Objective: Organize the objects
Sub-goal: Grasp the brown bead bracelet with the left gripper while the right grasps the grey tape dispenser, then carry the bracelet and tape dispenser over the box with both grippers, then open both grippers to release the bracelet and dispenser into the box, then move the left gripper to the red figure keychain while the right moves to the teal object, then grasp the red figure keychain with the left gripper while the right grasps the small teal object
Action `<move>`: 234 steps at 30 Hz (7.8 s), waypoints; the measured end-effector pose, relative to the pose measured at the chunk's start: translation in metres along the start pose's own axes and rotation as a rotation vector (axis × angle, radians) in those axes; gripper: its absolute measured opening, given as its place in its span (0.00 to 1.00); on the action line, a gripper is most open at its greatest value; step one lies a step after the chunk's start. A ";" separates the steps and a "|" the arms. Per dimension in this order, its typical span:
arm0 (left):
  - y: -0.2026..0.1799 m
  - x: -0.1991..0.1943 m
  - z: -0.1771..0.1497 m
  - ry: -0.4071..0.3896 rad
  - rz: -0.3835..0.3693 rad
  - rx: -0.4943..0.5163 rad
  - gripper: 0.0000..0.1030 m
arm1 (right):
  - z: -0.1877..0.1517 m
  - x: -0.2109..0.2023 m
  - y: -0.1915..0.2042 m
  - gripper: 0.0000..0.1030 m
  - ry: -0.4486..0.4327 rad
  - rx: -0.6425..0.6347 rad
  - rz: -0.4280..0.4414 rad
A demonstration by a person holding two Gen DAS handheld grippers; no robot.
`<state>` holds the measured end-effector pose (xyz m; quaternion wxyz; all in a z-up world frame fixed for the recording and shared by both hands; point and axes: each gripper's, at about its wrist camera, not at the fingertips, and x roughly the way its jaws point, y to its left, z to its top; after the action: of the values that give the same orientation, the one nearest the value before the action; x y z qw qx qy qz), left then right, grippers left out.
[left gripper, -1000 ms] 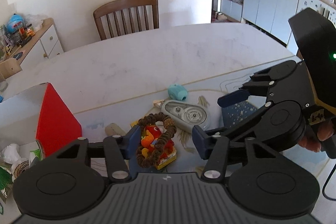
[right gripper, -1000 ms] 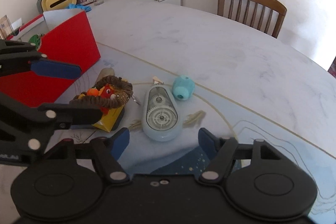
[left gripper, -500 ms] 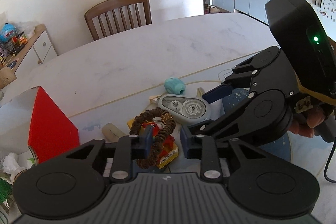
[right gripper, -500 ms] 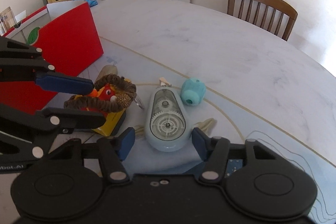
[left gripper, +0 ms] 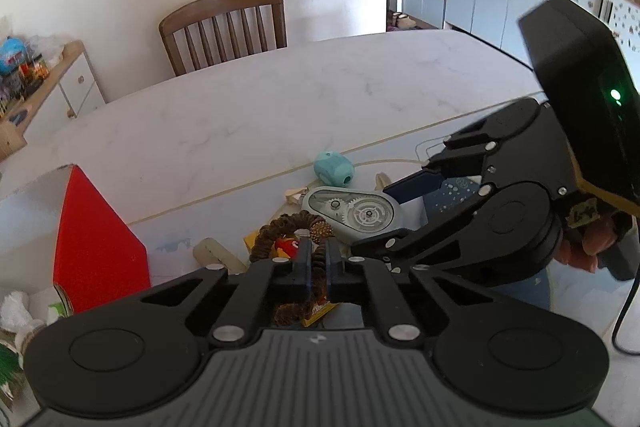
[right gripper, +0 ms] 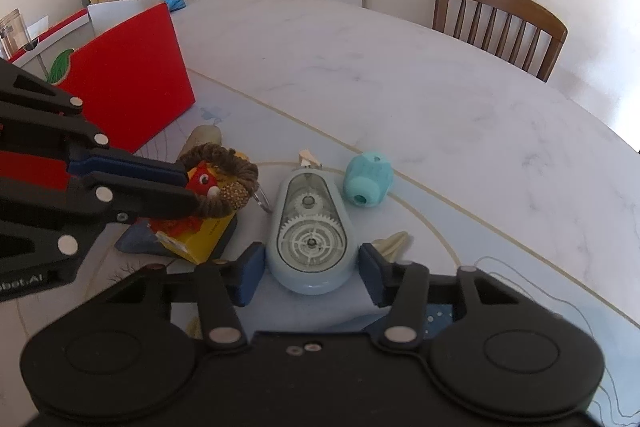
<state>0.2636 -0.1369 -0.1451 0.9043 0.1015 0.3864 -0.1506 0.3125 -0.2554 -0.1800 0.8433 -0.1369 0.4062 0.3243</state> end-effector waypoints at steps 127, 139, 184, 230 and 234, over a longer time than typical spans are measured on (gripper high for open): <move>0.274 -0.097 -0.047 0.076 0.074 -0.367 0.09 | 0.133 -0.027 0.215 0.62 -0.090 0.072 -0.013; 0.233 -0.138 -0.032 -0.046 0.086 -0.328 0.63 | 0.115 -0.078 0.187 0.66 -0.164 0.142 0.012; 0.001 -0.072 0.007 -0.103 0.042 -0.247 1.00 | 0.024 -0.101 -0.024 0.92 -0.114 0.260 -0.125; -0.021 0.008 -0.011 -0.025 0.244 -0.231 0.39 | 0.045 0.036 -0.022 0.32 0.058 0.125 -0.077; -0.020 0.007 -0.012 -0.025 0.241 -0.229 0.39 | 0.043 0.034 -0.024 0.28 0.055 0.131 -0.083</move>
<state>0.2532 -0.1534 -0.1593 0.9262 0.0417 0.3748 0.0026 0.3695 -0.2368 -0.1800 0.8517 -0.1070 0.4434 0.2579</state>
